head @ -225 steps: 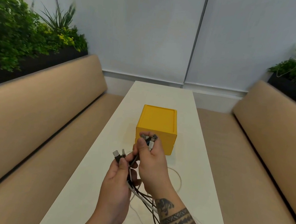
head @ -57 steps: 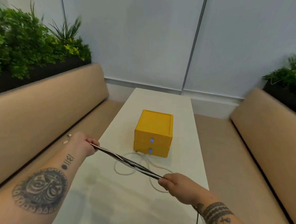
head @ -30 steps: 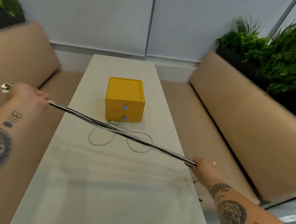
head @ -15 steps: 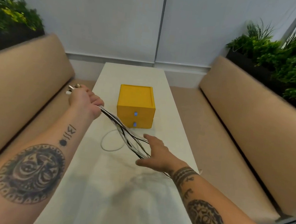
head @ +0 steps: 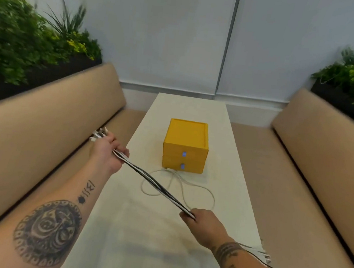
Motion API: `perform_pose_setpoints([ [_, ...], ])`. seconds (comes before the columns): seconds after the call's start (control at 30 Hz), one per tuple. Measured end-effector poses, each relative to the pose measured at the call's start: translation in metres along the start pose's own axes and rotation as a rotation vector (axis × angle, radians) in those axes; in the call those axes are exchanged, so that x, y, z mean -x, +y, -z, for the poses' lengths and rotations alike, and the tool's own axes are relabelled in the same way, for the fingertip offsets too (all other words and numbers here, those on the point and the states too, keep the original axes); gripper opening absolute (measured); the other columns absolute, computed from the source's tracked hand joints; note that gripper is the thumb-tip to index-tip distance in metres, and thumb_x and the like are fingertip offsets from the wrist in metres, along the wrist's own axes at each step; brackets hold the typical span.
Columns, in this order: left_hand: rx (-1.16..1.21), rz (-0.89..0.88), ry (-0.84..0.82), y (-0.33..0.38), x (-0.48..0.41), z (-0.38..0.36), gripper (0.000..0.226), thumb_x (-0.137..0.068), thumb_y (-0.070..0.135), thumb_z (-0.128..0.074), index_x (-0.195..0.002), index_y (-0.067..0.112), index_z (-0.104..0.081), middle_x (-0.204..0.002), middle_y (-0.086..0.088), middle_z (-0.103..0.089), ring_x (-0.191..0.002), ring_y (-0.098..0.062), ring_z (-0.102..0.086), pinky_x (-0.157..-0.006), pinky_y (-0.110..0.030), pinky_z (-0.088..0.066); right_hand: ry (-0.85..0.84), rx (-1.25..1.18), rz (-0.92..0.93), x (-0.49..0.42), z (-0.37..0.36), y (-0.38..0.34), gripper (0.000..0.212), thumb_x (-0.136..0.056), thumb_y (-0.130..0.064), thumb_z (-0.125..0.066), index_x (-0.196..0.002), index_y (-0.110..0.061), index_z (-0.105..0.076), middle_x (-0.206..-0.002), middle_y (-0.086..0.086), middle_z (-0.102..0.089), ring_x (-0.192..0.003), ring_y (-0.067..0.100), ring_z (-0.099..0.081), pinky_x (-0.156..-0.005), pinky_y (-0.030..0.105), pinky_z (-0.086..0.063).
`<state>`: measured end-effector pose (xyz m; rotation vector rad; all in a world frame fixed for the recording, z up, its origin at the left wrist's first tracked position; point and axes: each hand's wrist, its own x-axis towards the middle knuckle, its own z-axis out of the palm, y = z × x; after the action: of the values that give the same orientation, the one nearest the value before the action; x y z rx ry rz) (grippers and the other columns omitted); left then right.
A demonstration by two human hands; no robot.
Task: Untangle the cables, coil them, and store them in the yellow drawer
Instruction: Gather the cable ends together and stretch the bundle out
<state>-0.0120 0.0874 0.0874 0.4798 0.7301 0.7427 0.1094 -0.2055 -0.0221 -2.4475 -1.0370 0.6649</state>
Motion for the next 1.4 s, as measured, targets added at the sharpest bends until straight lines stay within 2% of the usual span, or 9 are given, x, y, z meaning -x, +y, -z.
perform_pose_setpoints([
  [0.1,0.019,-0.033,0.054,-0.012,-0.001,0.014,0.04,-0.105,0.032,-0.044,-0.066,0.025,-0.042,-0.046,0.009,-0.029,-0.042,-0.011,-0.031,-0.048,-0.021,-0.039,-0.028,0.061,-0.002,0.006,0.0,0.034,0.045,-0.097,-0.059,-0.043,-0.068,-0.025,-0.047,-0.081,0.0,-0.058,-0.076,0.018,-0.052,-0.058,0.025,-0.036],
  [0.33,0.066,-0.15,0.165,-0.007,-0.016,0.045,0.044,-0.104,0.026,-0.04,-0.06,0.025,-0.034,-0.053,0.006,-0.017,-0.035,-0.009,-0.018,-0.035,-0.016,-0.015,-0.096,0.153,-0.046,0.017,0.004,0.098,0.047,-0.099,-0.058,-0.042,-0.071,-0.022,-0.055,-0.078,-0.002,-0.061,-0.085,0.023,-0.062,-0.066,0.031,-0.041],
  [0.57,-0.039,-0.142,0.187,-0.008,-0.016,0.06,0.044,-0.106,0.032,-0.04,-0.063,0.025,-0.033,-0.048,0.006,-0.018,-0.033,-0.007,-0.014,-0.034,-0.019,-0.01,-0.239,0.192,0.056,-0.011,0.002,0.098,0.055,-0.08,-0.077,-0.048,-0.07,-0.023,-0.051,-0.074,-0.006,-0.055,-0.071,0.012,-0.052,-0.063,0.029,-0.04],
  [0.7,-0.097,-0.069,0.13,-0.003,-0.017,0.064,0.042,-0.106,0.036,-0.042,-0.066,0.024,-0.035,-0.043,0.007,-0.02,-0.03,-0.006,-0.016,-0.034,-0.018,-0.009,-0.072,0.052,0.088,-0.044,0.004,0.078,0.077,-0.083,-0.086,-0.023,-0.078,-0.019,-0.061,-0.086,-0.002,-0.059,-0.084,0.015,-0.055,-0.081,0.037,-0.046],
  [0.77,-0.112,-0.034,0.099,-0.002,-0.021,0.066,0.042,-0.105,0.038,-0.043,-0.066,0.024,-0.036,-0.044,0.008,-0.02,-0.03,-0.006,-0.016,-0.034,-0.018,-0.008,0.019,0.019,0.062,-0.068,0.001,0.064,0.062,-0.088,-0.08,-0.029,-0.09,-0.031,-0.066,-0.099,-0.004,-0.062,-0.098,0.017,-0.056,-0.09,0.034,-0.044],
  [0.83,-0.138,-0.008,0.081,-0.004,-0.025,0.07,0.042,-0.105,0.038,-0.044,-0.066,0.024,-0.038,-0.046,0.009,-0.02,-0.031,-0.006,-0.016,-0.034,-0.018,-0.008,0.089,0.033,0.044,-0.096,-0.005,0.048,0.034,-0.099,-0.05,-0.05,-0.11,-0.025,-0.071,-0.117,-0.002,-0.065,-0.113,0.02,-0.055,-0.098,0.034,-0.043],
  [1.03,-0.232,0.053,0.044,-0.018,-0.033,0.078,0.04,-0.104,0.041,-0.045,-0.068,0.024,-0.041,-0.051,0.011,-0.028,-0.033,-0.003,-0.018,-0.033,-0.018,-0.008,0.136,0.052,-0.06,-0.167,-0.012,-0.005,0.037,-0.102,-0.032,-0.047,-0.134,-0.021,-0.061,-0.14,0.006,-0.057,-0.129,0.028,-0.05,-0.108,0.041,-0.04],
  [1.23,-0.283,0.109,0.029,-0.036,-0.035,0.089,0.042,-0.099,0.053,-0.05,-0.068,0.025,-0.042,-0.048,0.011,-0.022,-0.034,-0.002,-0.017,-0.031,-0.016,-0.011,0.137,0.086,-0.269,-0.211,-0.032,-0.028,0.038,-0.104,-0.039,-0.042,-0.137,-0.023,-0.054,-0.136,0.01,-0.055,-0.126,0.034,-0.049,-0.103,0.045,-0.042],
  [1.4,-0.272,0.17,0.018,-0.041,-0.036,0.097,0.045,-0.095,0.061,-0.049,-0.068,0.026,-0.042,-0.048,0.011,-0.02,-0.034,-0.002,-0.016,-0.03,-0.015,-0.012,0.212,0.087,-0.337,-0.2,-0.062,-0.028,0.018,-0.099,-0.033,-0.051,-0.108,-0.024,-0.064,-0.111,0.007,-0.063,-0.109,0.031,-0.054,-0.088,0.041,-0.04],
])
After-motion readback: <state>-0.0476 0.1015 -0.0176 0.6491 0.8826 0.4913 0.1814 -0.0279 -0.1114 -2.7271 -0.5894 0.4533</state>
